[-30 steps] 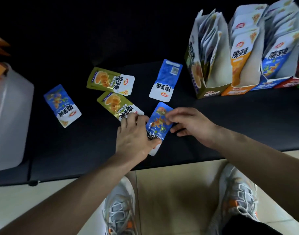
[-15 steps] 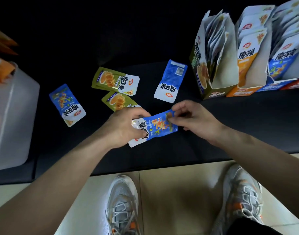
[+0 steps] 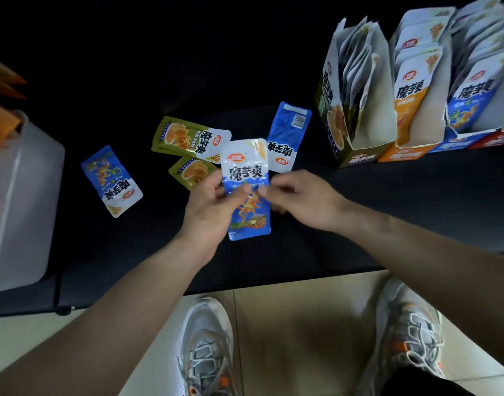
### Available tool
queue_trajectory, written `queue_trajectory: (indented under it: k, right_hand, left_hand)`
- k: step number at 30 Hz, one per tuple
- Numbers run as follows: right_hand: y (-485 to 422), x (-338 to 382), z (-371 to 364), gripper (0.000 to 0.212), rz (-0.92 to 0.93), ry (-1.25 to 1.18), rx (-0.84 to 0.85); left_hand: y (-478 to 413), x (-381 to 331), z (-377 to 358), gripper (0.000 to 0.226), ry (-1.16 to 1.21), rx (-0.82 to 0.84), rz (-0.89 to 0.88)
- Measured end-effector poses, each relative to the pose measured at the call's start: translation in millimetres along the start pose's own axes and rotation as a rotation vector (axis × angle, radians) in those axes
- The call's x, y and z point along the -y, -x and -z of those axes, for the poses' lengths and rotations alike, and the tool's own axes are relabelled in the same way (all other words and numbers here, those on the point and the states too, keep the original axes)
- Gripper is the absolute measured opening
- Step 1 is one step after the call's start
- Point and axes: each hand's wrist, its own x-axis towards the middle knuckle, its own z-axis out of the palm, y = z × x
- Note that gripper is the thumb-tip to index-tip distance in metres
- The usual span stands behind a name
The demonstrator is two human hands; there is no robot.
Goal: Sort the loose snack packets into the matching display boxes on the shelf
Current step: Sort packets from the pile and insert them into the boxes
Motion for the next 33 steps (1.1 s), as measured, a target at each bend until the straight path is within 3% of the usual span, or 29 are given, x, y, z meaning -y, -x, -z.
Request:
queue_trajectory:
  k: [2,4,6,9,12,14,17,19,21,25,28,31,33]
  right_hand:
    - [-12,-1,13,0.039,0.063,0.419,-0.118]
    - [-17,-10,20,0.062,0.075,0.760,-0.035]
    - [-10,-22,15,0.067,0.068,0.869,0.052]
    - [15,-32,-1,0.047,0.139,0.864,-0.044]
    - [26,-35,-5,0.034,0.158,0.752,-0.248]
    - [24,-34,-6,0.054,0.004,0.691,-0.341]
    - [16,-28,-7,0.092,-0.231,0.673,-0.291]
    - [13,-25,-1,0.095,-0.309,0.637,-0.248]
    - [12,-26,5,0.074,-0.303,0.606,-0.203]
    - [23,-24,20,0.032,-0.146,0.384,-0.029]
    - [30,-24,24,0.031,0.042,0.232,-0.025]
    - [29,-31,14,0.034,0.389,0.401,-0.170]
    - [26,-31,6,0.035,0.529,0.567,-0.222]
  left_hand:
    - [-7,0,7,0.020,0.000,-0.037,0.020]
    - [-11,2,14,0.019,-0.033,-0.054,0.037]
    - [-13,6,21,0.017,-0.061,-0.068,0.054]
    - [-14,15,27,0.016,-0.077,-0.099,0.078]
    - [-13,20,30,0.017,-0.088,-0.133,0.110]
    - [-12,22,29,0.016,-0.099,-0.137,0.121]
    - [-9,25,26,0.015,-0.124,-0.123,0.125]
    - [-7,27,26,0.014,-0.145,-0.123,0.127]
    - [-6,27,26,0.013,-0.161,-0.130,0.124]
    - [-11,23,33,0.013,-0.150,-0.159,0.115]
    - [-13,19,35,0.015,-0.089,-0.150,0.143]
    - [-9,15,29,0.017,0.072,-0.076,0.296]
    - [-3,15,26,0.034,0.134,0.064,0.413]
